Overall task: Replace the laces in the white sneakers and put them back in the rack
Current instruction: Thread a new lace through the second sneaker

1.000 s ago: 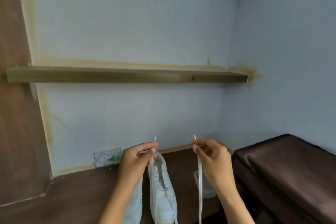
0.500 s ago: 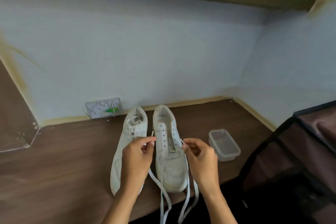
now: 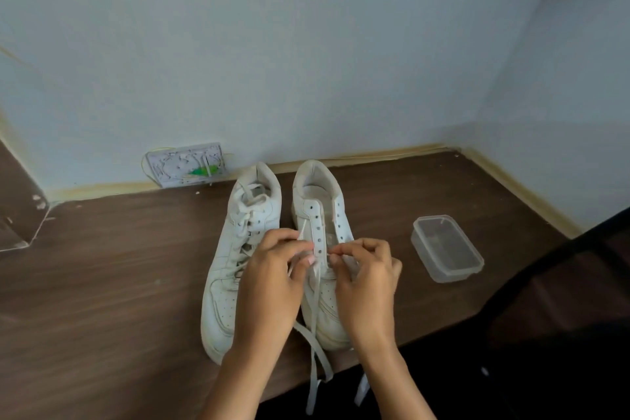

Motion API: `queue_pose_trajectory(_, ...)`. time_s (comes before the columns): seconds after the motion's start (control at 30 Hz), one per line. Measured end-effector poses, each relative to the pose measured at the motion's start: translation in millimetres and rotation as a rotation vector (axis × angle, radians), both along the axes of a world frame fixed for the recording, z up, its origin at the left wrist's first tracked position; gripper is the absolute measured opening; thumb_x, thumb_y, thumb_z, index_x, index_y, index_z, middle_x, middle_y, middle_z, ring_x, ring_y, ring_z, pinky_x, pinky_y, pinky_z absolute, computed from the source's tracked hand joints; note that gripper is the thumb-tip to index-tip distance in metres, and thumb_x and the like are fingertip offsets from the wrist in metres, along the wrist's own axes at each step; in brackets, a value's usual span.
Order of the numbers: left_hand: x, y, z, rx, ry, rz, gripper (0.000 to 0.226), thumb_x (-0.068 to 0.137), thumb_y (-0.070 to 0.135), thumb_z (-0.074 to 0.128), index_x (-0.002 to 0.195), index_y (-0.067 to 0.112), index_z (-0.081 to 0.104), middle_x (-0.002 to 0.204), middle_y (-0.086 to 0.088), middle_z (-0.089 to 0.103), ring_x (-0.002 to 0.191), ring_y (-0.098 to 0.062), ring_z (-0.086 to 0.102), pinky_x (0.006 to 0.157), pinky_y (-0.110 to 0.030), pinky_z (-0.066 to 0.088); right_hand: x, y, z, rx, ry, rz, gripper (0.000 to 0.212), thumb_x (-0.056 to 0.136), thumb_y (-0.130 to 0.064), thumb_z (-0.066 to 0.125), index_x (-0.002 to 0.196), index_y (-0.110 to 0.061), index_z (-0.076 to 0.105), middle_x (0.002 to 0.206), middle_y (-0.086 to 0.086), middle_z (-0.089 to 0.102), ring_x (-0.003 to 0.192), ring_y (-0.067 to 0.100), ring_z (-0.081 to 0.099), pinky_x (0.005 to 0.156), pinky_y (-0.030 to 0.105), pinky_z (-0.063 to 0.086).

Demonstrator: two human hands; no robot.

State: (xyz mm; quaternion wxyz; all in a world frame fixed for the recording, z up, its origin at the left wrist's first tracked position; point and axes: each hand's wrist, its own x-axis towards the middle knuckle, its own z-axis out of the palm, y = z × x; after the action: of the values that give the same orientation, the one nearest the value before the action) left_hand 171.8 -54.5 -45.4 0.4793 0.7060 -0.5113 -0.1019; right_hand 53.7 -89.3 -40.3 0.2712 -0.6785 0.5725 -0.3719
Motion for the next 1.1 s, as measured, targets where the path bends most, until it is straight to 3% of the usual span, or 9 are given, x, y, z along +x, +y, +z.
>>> queue_pose_trajectory(0.1, 0.6, -2.3, -0.4, 0.009, -0.010, -0.004, 0.016, 0.083, 0.018, 0.075, 0.099, 0.022, 0.077, 0.118, 0.013, 0.059, 0.086, -0.004, 0.061, 0.078, -0.023, 0.053, 2.9, 0.6, 7.9, 0.140, -0.144, -0.042, 0.024, 0.091, -0.022, 0.068, 0.081, -0.042, 0.063, 0.107, -0.021, 0.045, 0.101, 0.004, 0.026, 0.104, 0.040, 0.038)
queue_pose_trajectory(0.23, 0.8, -4.5, 0.8, 0.022, -0.005, -0.012, 0.015, 0.083, 0.018, 0.075, 0.098, 0.022, 0.077, 0.113, 0.016, 0.057, 0.085, 0.003, 0.057, 0.078, -0.017, 0.049, 6.9, 2.7, 13.1, 0.179, -0.160, -0.090, 0.030, 0.090, -0.024, 0.068, 0.074, -0.046, 0.058, 0.104, -0.023, 0.044, 0.100, 0.006, 0.025, 0.107, 0.040, 0.033)
queue_pose_trajectory(0.5, 0.2, -6.4, 2.7, -0.004, 0.008, -0.056, 0.015, 0.083, 0.008, 0.075, 0.092, 0.020, 0.078, 0.093, 0.021, 0.062, 0.084, 0.002, 0.063, 0.077, -0.015, 0.053, 6.7, -3.1, 12.8, 0.230, -0.107, -0.027, 0.016, 0.090, -0.029, 0.069, 0.081, -0.041, 0.063, 0.113, -0.018, 0.041, 0.112, 0.010, 0.027, 0.110, 0.045, 0.029)
queue_pose_trajectory(0.6, -1.3, -4.8, 4.4, -0.016, -0.020, -0.041, 0.009, 0.081, 0.019, 0.077, 0.090, 0.020, 0.078, 0.091, 0.020, 0.065, 0.081, 0.001, 0.064, 0.073, -0.020, 0.054, 4.7, -5.2, 13.4, 0.210, -0.082, -0.002, 0.009, 0.089, -0.031, 0.070, 0.089, -0.040, 0.070, 0.114, -0.018, 0.041, 0.113, 0.010, 0.027, 0.109, 0.044, 0.028)
queue_pose_trajectory(0.73, -1.2, -3.9, 6.8, -0.046, -0.123, -0.032, 0.003, 0.084, 0.022, 0.074, 0.084, 0.025, 0.076, 0.084, 0.018, 0.065, 0.074, -0.001, 0.061, 0.065, -0.021, 0.052, 1.8, 6.8, 9.7, -0.041, 0.160, 0.014, 0.021, 0.093, -0.023, 0.065, 0.111, -0.035, 0.069, 0.122, -0.014, 0.043, 0.110, 0.008, 0.025, 0.098, 0.028, 0.027)
queue_pose_trajectory(0.8, -0.3, -5.1, 7.5, -0.067, -0.161, 0.005, 0.007, 0.087, 0.016, 0.071, 0.084, 0.022, 0.072, 0.085, 0.016, 0.063, 0.073, -0.002, 0.058, 0.062, -0.015, 0.048, 1.9, 26.6, 3.9, -0.223, 0.216, -0.014, 0.032, 0.090, -0.013, 0.067, 0.119, -0.027, 0.065, 0.118, -0.009, 0.050, 0.102, 0.007, 0.032, 0.089, 0.027, 0.038)
queue_pose_trajectory(0.87, 3.0, -5.4, 13.1, -0.161, -0.183, 0.096, 0.008, 0.091, 0.014, 0.063, 0.087, 0.017, 0.068, 0.089, 0.011, 0.060, 0.072, -0.002, 0.053, 0.061, -0.013, 0.045, 3.2, 47.3, -9.1, -0.318, 0.257, 0.011, 0.034, 0.085, -0.007, 0.067, 0.116, -0.019, 0.065, 0.111, -0.005, 0.058, 0.098, 0.012, 0.050, 0.082, 0.032, 0.052)
queue_pose_trajectory(1.0, 29.5, -0.5, 26.4, -0.471, -0.096, 0.431, 0.009, 0.094, 0.001, 0.053, 0.097, -0.002, 0.062, 0.097, -0.012, 0.057, 0.083, 0.002, 0.047, 0.077, -0.001, 0.036, 10.3, 63.2, -30.1, -0.280, 0.362, 0.049, 0.058, 0.072, 0.001, 0.079, 0.126, -0.008, 0.064, 0.127, 0.007, 0.060, 0.119, 0.022, 0.061, 0.089, 0.035, 0.056)
queue_pose_trajectory(1.1, 47.1, 2.0, 21.9, -0.383, -0.056, 0.421, 0.019, 0.095, 0.010, 0.060, 0.113, 0.003, 0.061, 0.114, -0.013, 0.055, 0.101, -0.014, 0.056, 0.091, -0.011, 0.040, 12.9, 63.2, -31.3, -0.249, 0.428, 0.087, 0.062, 0.069, 0.005, 0.079, 0.128, -0.005, 0.062, 0.130, 0.011, 0.059, 0.123, 0.025, 0.059, 0.091, 0.037, 0.056)
